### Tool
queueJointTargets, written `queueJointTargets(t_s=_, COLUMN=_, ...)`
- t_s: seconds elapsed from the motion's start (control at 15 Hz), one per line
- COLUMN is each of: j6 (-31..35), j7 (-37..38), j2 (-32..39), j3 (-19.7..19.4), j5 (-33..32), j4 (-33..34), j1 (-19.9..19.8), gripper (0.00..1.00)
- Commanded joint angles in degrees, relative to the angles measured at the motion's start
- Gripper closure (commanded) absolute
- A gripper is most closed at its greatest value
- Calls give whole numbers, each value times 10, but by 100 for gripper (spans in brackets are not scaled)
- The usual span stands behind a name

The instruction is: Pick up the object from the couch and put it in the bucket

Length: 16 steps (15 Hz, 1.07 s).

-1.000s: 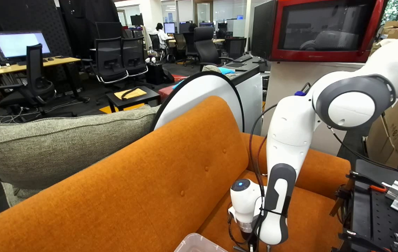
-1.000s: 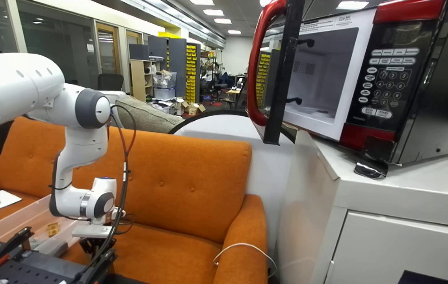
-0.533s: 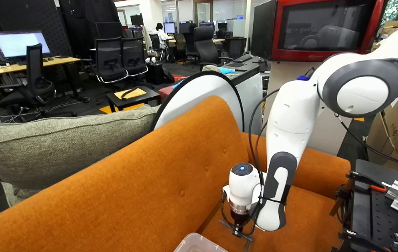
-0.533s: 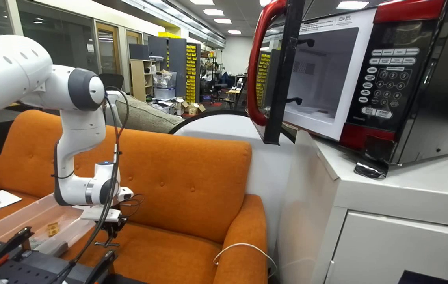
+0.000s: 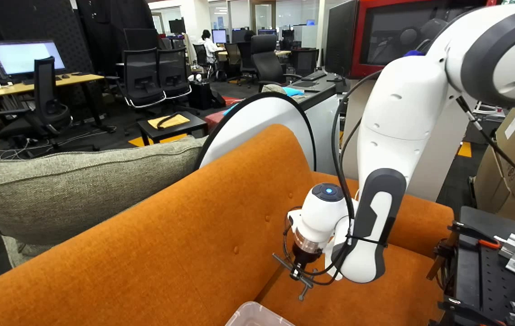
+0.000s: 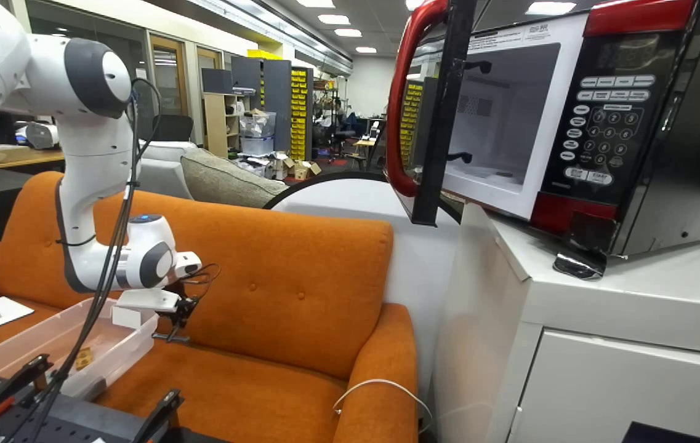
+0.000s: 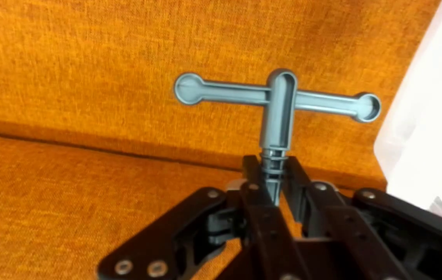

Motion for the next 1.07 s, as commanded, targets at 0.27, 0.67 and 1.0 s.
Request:
queueJointTargets(t_s=0.27, j6=73, j7=-62, j2=-125, j3=121, j5=-39, j4=-127, j1=3, gripper=95)
queueJointTargets(t_s=0.67, j6=-6, j7=-90, j2=-81, j3=179, j5=-68, j4=-74, j1=28, gripper=95)
queueJointTargets(t_s=1.0, j6=-73, j7=-131, j2=-12, j3=198, j5=-82, j4=-11, j1=-3, gripper=34)
